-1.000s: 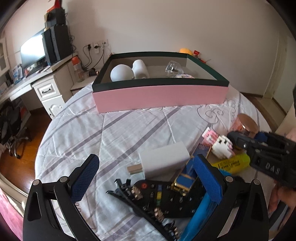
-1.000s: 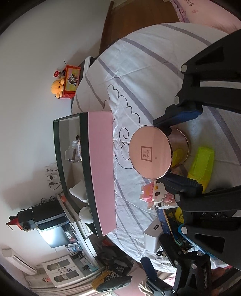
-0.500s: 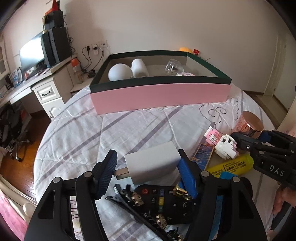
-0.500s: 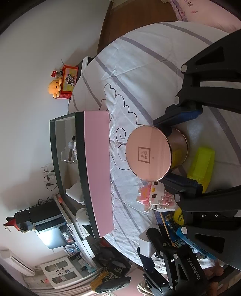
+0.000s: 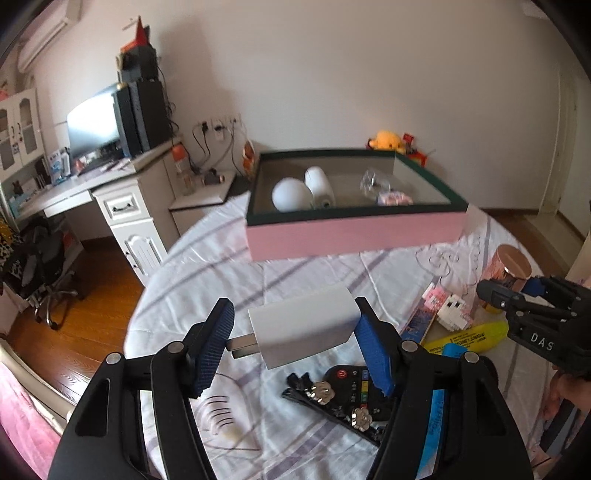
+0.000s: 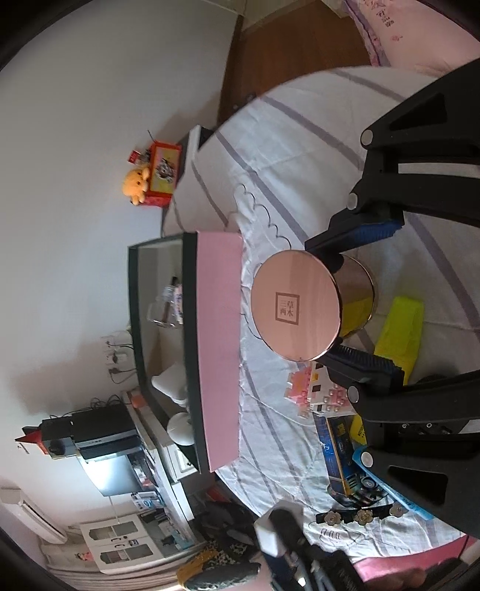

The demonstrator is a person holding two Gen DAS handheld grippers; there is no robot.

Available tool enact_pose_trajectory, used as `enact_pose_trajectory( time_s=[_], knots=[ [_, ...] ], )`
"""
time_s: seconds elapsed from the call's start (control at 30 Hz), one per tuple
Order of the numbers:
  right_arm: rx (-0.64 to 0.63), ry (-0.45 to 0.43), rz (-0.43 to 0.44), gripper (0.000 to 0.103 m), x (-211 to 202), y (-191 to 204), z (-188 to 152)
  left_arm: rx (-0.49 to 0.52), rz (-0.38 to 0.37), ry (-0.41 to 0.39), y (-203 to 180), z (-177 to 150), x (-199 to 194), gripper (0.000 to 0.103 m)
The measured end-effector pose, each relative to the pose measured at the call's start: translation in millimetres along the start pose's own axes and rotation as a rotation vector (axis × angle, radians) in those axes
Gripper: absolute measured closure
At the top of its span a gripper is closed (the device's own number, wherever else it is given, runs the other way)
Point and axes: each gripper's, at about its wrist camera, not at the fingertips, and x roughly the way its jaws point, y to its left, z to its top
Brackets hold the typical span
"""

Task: Organize rigid objects
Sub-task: 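Grasp the white charger with the left tool while the right tool grasps the rose-gold jar, then lift the white charger and rose-gold jar and carry both toward the pink box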

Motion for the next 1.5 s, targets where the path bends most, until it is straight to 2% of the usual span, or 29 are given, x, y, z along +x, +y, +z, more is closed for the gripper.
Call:
enact_pose_trajectory(
  time_s=[0.17,0.4,0.63,1.1,1.5],
  knots=[
    [-0.023,-0.039,-0.003,0.053,-21,8,6,-0.009,0.005,-0.046,7,6,-24,0.036],
    [-0.087,-0.145,0.01,0.053,-68,31,27,-0.012,0.006,-0.132,15,15,-64,0.036],
    [-0.136,-0.22,0.025,0.053,-99,51,40,-0.024,0.038,-0.18,20,22,-88,0.036],
    [-0.17,-0.246,0.02,0.053,-103,60,50,0.006,0.043,-0.225,14,42,-98,0.036],
    [-0.196,-0.235,0.012,0.053,-75,51,75,0.043,0.063,-0.226,11,71,-68,0.036]
  ],
)
